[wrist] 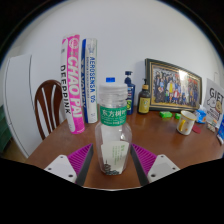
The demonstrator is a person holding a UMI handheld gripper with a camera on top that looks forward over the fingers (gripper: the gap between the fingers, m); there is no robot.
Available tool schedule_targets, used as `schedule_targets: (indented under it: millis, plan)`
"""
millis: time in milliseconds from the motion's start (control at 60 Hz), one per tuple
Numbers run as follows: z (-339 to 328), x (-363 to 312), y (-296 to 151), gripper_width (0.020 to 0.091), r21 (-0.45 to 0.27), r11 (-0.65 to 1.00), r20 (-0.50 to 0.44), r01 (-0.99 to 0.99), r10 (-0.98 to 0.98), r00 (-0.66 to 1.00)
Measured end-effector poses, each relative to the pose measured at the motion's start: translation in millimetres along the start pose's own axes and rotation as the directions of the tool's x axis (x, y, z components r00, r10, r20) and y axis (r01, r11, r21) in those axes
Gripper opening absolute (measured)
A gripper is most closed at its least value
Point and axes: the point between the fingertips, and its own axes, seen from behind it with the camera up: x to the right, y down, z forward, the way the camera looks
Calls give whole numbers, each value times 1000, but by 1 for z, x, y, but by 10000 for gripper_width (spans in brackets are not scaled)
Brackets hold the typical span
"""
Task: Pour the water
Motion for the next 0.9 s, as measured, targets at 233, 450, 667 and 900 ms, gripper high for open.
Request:
schedule_targets:
  millis: [233,450,667,900]
  plan:
    - [9,1,0,491,24,1000,-2,0,0,1000]
    - [2,-1,-40,457,53,998,29,-44,42,999]
    - [-5,12,-148,456,127,913,197,-389,361,912]
    - [9,89,-245,456,-2,462,436,-887,799,415]
